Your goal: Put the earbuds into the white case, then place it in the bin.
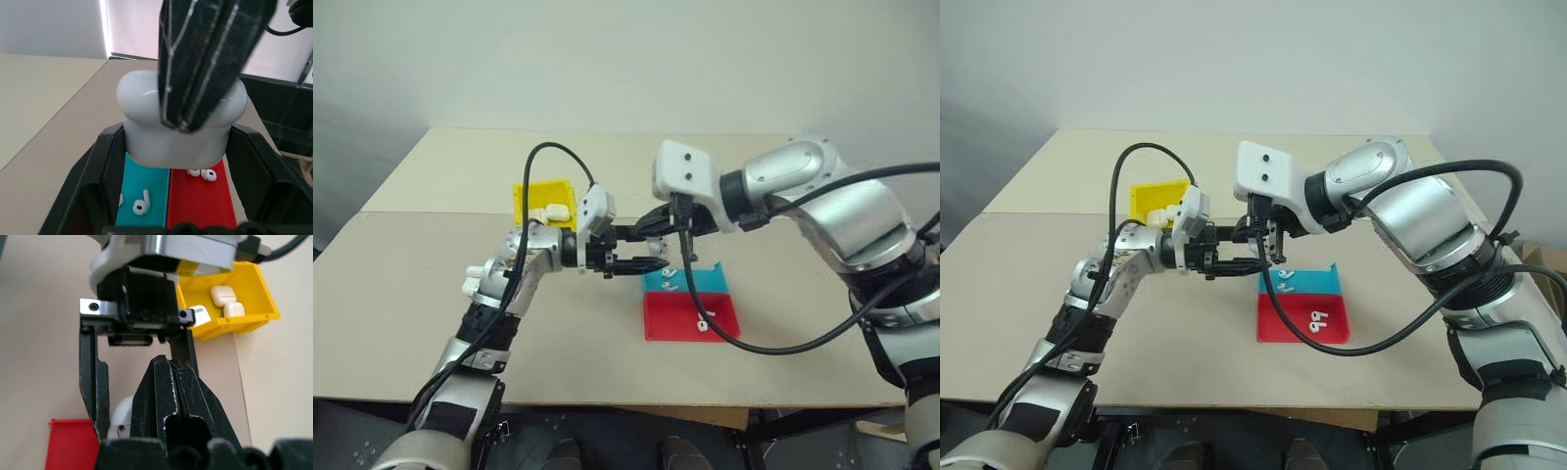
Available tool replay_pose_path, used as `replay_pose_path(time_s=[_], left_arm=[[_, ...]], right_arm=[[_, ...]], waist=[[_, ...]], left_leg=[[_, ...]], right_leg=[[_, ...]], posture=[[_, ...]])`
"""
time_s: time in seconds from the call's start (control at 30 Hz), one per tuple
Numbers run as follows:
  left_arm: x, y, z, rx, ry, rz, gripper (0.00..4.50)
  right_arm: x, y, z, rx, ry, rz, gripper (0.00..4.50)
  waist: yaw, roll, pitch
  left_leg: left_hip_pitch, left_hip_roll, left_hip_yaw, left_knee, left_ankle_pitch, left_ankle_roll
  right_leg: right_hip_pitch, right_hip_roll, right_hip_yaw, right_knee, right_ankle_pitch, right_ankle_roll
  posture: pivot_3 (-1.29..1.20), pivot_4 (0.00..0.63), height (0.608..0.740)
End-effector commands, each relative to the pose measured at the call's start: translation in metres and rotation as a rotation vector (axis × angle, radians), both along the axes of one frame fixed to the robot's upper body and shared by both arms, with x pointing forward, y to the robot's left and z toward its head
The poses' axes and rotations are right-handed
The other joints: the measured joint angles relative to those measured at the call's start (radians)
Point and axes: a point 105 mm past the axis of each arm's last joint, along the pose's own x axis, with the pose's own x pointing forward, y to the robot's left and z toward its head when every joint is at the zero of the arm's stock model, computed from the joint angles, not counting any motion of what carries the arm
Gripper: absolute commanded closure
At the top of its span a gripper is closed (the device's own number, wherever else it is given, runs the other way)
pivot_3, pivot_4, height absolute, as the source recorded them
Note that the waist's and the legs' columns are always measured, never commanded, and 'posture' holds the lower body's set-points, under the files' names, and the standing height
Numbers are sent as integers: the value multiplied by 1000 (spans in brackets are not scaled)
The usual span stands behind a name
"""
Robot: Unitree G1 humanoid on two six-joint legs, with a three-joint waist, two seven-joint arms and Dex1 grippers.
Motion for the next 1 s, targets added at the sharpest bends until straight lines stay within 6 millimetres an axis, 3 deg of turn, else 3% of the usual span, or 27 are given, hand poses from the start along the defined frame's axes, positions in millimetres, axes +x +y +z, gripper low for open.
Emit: replay_pose_path(time_s=[0.03,0.17,0.27,0.37,0.53,0.67,0.8,0.9,0.97,1.0], left_arm=[[-5,13,29,-65,-104,33,1718],[-1,28,34,-96,-118,124,1718],[3,37,43,-138,-154,233,1718],[25,55,51,-164,-192,509,1718],[78,90,52,-207,-82,1046,1718],[103,103,42,-177,-30,1276,1718],[121,105,23,-95,19,1341,1718],[133,108,10,-29,41,1384,736],[135,107,14,-49,16,1380,56],[135,106,18,-61,0,1370,20]], right_arm=[[2,-22,6,29,1,-60,4487],[-1,-32,7,82,3,-92,4487],[2,-34,17,236,16,-150,4487],[-6,-43,39,501,103,-181,4487],[-17,-51,22,599,156,-253,4487],[-20,-49,14,605,160,-284,4487],[-20,-49,14,611,144,-299,4487],[-21,-49,14,620,138,-307,4500],[-21,-50,14,626,133,-315,4500],[-21,-51,15,630,130,-318,4500]], waist=[[1,0,0],[3,0,0],[-2,0,0],[2,0,0],[27,0,0],[30,0,0],[25,0,0],[26,0,0],[26,0,0],[26,0,0]], left_leg=[[0,0,-1,0,0,0],[-1,0,-2,0,0,0],[0,0,-2,0,0,0],[0,0,-3,0,0,0],[0,-1,-6,1,0,0],[-1,-3,-7,2,0,0],[-1,-4,-8,1,0,0],[-1,-4,-8,0,0,0],[-2,-4,-8,0,0,0],[-2,-4,-8,0,0,0]], right_leg=[[0,0,-1,0,0,0],[0,0,-1,0,0,0],[0,-1,-1,0,0,0],[1,0,-1,1,0,0],[4,-1,-4,0,0,0],[3,-2,-5,1,0,0],[2,-3,-5,0,0,0],[2,-3,-5,0,0,0],[2,-3,-6,0,0,0],[2,-3,-6,-1,0,0]], posture=[[0,150,740],[0,150,740],[0,150,740],[0,150,740],[0,150,740],[0,150,740],[0,150,740],[0,150,740],[0,150,740],[0,150,740]])
